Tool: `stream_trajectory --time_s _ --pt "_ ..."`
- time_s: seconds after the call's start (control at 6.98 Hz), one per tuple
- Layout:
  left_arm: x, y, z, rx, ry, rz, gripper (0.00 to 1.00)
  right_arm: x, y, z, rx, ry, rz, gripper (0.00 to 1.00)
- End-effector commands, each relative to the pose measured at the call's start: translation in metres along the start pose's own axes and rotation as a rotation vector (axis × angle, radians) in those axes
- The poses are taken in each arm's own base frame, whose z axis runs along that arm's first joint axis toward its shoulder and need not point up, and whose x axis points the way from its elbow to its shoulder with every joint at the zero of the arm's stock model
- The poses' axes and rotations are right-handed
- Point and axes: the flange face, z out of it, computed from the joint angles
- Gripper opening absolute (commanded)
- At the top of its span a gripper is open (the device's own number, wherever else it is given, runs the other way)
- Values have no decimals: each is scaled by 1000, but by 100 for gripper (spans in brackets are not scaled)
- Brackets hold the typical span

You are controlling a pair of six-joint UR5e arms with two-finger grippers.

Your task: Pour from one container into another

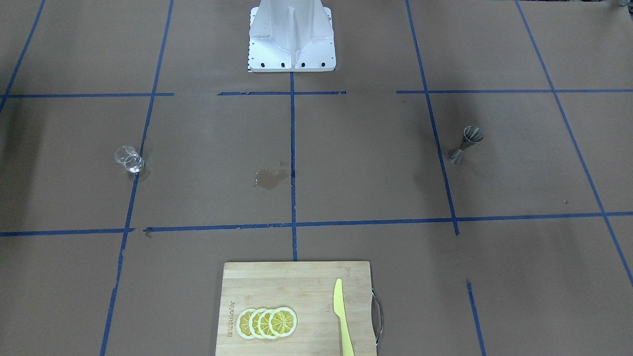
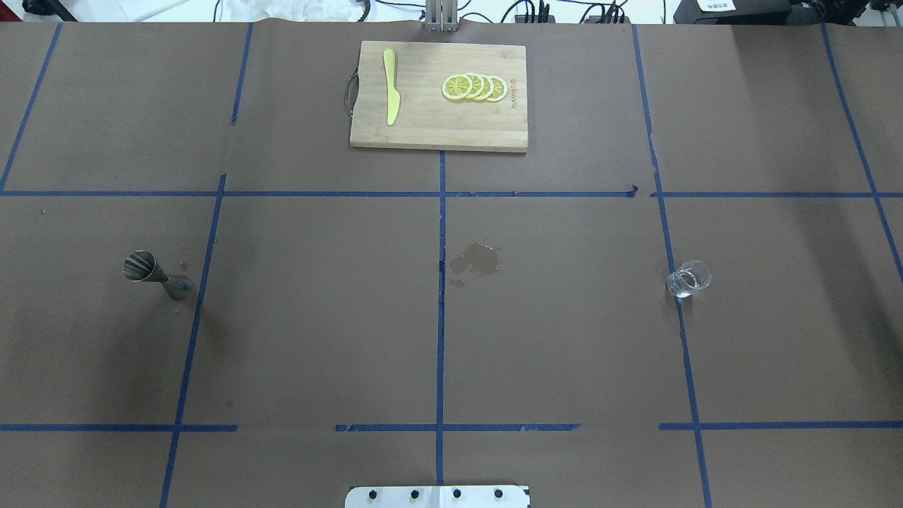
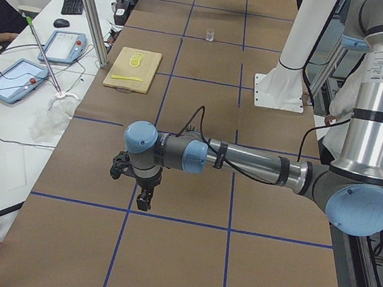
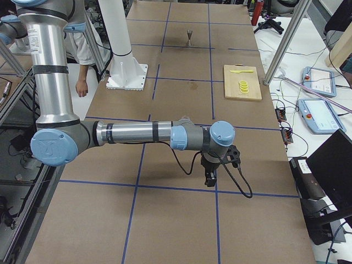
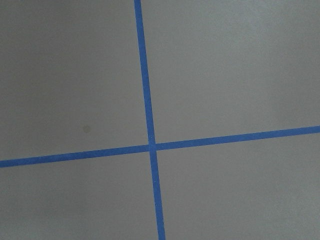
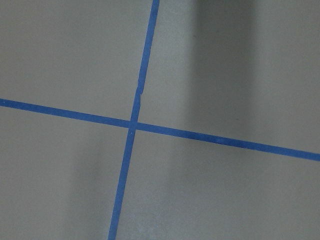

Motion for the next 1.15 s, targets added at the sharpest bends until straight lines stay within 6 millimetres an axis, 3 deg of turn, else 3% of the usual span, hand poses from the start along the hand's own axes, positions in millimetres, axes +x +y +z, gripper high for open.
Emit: stream_trajectory --time_s 0.0,1.0 --pt "3 -1 -3 7 0 6 100 2 2 2 -4 -1 3 100" --pt "17 -8 -17 42 -3 33 100 -6 -1 -5 12 -12 -10 100"
